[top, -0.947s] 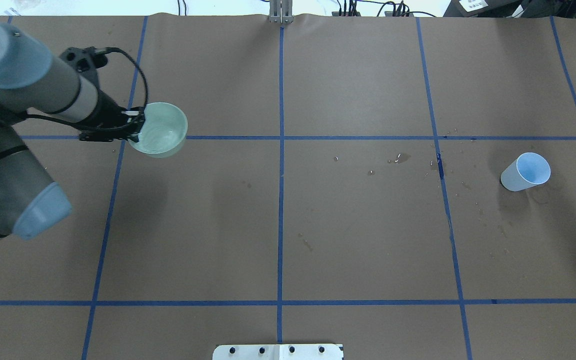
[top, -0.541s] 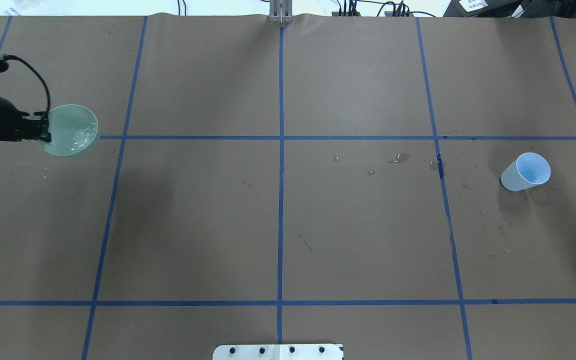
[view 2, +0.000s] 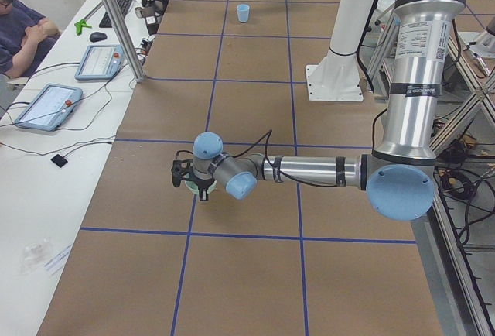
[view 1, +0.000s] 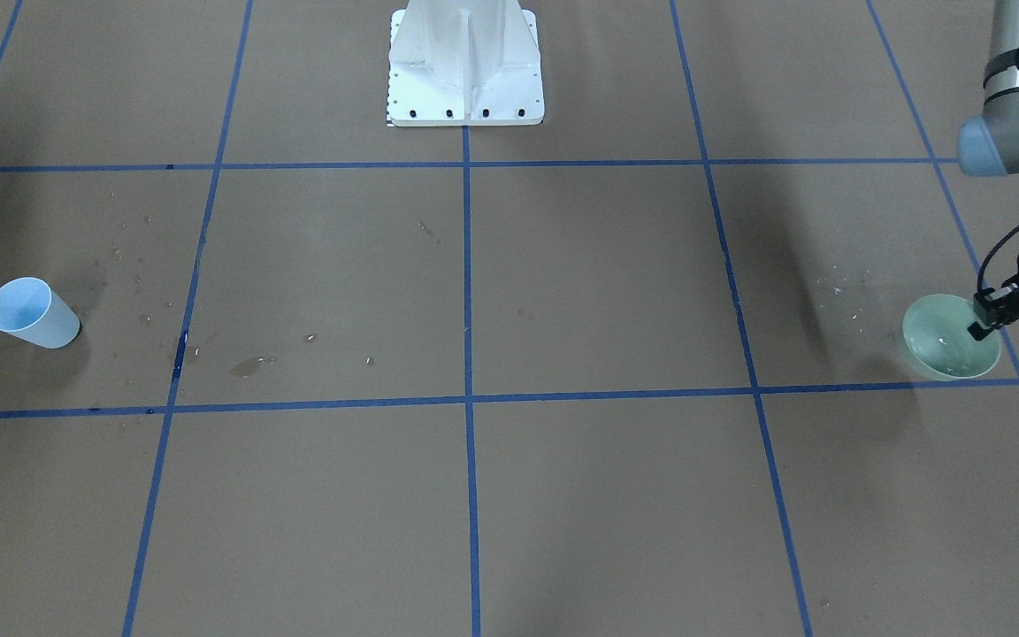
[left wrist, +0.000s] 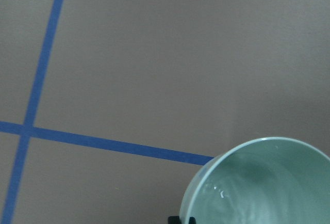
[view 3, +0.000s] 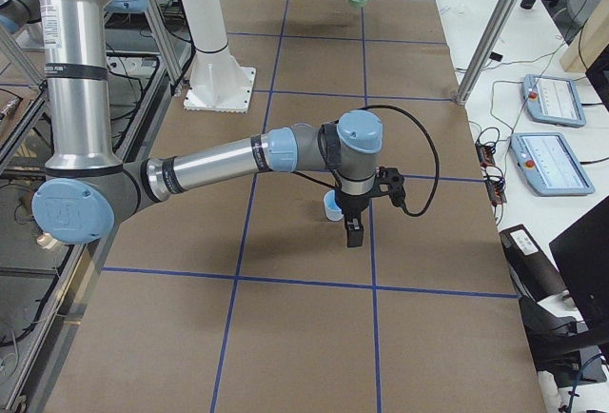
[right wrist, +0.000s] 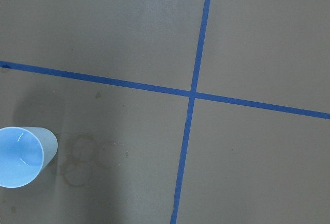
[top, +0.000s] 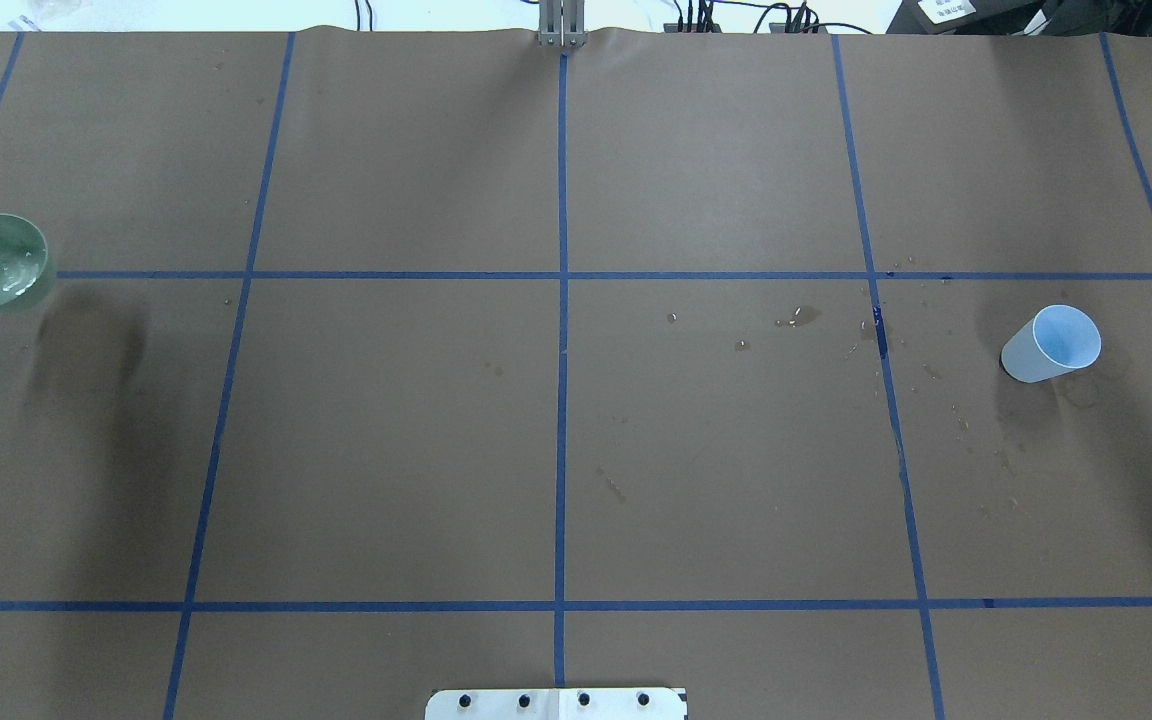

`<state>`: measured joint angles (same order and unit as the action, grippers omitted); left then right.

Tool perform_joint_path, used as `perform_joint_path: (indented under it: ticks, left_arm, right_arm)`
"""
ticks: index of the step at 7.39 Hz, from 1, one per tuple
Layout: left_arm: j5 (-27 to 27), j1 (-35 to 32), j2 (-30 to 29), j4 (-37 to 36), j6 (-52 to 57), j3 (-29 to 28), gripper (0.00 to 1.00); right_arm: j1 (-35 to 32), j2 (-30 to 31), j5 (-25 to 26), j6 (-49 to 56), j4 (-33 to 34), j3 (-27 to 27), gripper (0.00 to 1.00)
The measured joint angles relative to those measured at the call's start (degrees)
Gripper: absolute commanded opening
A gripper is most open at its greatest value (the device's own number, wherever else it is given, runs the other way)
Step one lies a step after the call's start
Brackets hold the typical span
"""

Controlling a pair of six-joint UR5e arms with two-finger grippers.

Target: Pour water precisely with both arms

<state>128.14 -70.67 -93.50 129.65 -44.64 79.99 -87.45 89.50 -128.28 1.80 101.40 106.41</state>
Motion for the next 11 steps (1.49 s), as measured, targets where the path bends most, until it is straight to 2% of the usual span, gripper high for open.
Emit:
perform_joint_path:
  ticks: [5, 11]
  left_arm:
    - [5.3, -1.6, 2.0, 3.1, 1.5, -3.1, 0.0]
    - [7.3, -1.3, 5.3, 8.0, -0.9, -2.8, 0.0]
  right_arm:
    - [0.0, 0.0, 0.1, -0.3, -0.1, 0.0, 0.99]
    - [0.0, 0.0, 0.3, -0.1, -0.2, -0.5, 0.99]
